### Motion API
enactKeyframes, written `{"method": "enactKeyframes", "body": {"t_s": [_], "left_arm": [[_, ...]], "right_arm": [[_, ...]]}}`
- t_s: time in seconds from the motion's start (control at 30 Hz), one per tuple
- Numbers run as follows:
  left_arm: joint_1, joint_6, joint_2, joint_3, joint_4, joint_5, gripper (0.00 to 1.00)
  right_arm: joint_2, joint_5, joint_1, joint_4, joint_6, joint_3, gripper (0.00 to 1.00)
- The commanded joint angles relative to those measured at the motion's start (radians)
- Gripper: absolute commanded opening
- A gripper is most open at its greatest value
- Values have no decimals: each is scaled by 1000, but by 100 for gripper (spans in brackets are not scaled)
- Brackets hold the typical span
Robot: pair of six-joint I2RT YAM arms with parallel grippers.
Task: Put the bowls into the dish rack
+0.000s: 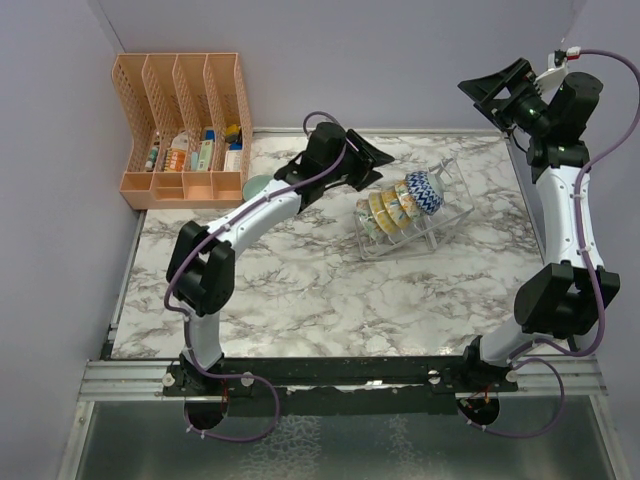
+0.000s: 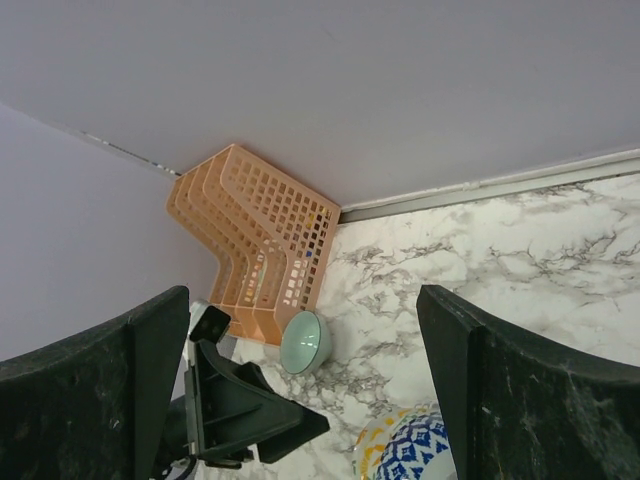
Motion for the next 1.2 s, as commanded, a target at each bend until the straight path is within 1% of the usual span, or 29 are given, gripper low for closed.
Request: {"method": "enactKeyframes", "body": {"t_s": [0.0,0.17,0.27,0.33,0.4,0.5,0.63,0.7,0.83,0.9,1.17], "left_arm": [[57,265,-87,82,-173,-51,57],[112,483,-208,0,-302,-195,68],[158,599,-291,-57,-355,-293,72],[183,681,-311,-80,-403,-354,74],[195,774,-313,-98,-439,-423,75],[209,878,-286,-135,-453,-485,75],[226,1003,-211,-162,-394,-513,69],[231,1071,-134,-137,-384,-547,67],[243,1198,-15,-58,-415,-642,64],[254,1239,31,-47,-418,-670,61],[277,1314,136,-61,-342,-647,49]], "right_arm": [[-37,-17,-9,29,-4,-3,96],[-40,-19,-9,27,-5,-3,96],[-39,-22,-8,33,-2,-3,96],[-39,-25,-8,36,0,-3,96],[-38,-26,-7,37,0,-4,96],[-37,-25,-8,37,1,-8,96],[-37,-25,-7,38,4,-15,95],[-39,-23,-8,37,2,-18,95],[-44,-15,-8,29,-3,-24,95],[-45,-10,-8,25,-7,-27,95],[-33,7,-8,9,-28,-20,95]]}}
